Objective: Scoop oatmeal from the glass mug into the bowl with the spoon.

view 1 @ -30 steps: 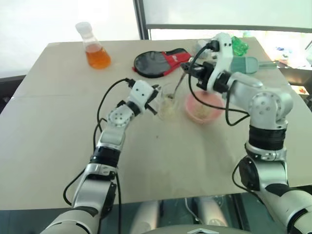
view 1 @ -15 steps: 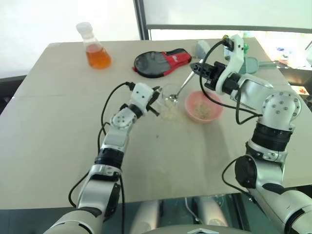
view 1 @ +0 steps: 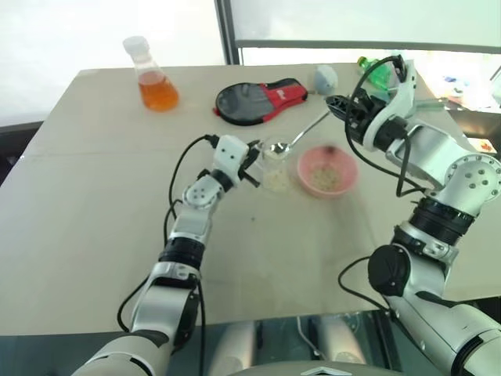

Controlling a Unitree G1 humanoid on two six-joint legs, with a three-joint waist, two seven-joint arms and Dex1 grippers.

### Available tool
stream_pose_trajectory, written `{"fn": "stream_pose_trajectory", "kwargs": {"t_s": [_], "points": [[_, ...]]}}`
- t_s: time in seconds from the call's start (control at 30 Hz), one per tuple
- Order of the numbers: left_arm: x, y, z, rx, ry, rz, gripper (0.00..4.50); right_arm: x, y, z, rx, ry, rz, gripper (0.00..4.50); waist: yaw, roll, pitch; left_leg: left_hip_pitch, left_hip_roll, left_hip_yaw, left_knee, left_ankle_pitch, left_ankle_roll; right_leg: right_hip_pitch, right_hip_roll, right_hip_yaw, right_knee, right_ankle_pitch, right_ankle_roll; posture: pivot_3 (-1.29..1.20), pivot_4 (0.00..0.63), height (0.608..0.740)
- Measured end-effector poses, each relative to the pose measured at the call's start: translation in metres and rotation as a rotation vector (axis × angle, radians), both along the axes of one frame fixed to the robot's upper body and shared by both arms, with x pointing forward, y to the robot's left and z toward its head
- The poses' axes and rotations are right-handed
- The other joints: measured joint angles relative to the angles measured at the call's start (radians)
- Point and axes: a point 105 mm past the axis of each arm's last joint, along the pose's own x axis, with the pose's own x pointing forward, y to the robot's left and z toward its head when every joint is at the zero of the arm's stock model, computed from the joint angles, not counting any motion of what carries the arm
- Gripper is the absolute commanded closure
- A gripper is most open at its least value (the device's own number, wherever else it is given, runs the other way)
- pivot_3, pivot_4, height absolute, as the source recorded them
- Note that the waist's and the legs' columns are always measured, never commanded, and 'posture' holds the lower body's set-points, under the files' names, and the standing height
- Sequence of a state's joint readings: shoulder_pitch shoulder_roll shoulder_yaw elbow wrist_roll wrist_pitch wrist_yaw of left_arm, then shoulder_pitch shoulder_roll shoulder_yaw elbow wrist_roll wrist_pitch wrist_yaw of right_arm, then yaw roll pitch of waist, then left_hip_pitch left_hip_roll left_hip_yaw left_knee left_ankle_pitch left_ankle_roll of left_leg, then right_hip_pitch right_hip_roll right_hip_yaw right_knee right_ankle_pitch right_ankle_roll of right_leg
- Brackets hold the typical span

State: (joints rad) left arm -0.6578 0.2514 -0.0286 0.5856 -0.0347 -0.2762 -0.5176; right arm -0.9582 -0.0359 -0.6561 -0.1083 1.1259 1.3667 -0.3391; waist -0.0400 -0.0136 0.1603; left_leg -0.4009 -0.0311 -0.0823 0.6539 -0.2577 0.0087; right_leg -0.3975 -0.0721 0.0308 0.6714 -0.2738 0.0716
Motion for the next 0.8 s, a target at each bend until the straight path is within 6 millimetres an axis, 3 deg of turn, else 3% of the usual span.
{"fn": "stream_pose_trajectory", "kwargs": {"t_s": [0.23, 0.8], "points": [[0.001, -0.001, -0.003, -0.037, 0.016, 0.007, 4.41, -0.001, -0.005, 0.002, 0.046, 0.027, -0.025, 4.50, 0.000, 0.000, 0.000, 0.000, 0.000, 0.000, 0.000, -0.001, 0.002, 0.000, 0.000, 0.000, 0.001, 0.000, 0.000, 0.00, 0.150, 0.740], [0.003, -0.003, -0.008, -0.067, 0.012, 0.018, 4.41, -0.002, -0.009, -0.026, 0.253, 0.207, -0.112, 4.50, -0.001, 0.003, -0.002, 0.003, 0.000, 0.002, 0.001, -0.001, 0.003, 0.001, 0.000, 0.003, 0.002, 0.000, 0.000, 0.00, 0.150, 0.740]]}}
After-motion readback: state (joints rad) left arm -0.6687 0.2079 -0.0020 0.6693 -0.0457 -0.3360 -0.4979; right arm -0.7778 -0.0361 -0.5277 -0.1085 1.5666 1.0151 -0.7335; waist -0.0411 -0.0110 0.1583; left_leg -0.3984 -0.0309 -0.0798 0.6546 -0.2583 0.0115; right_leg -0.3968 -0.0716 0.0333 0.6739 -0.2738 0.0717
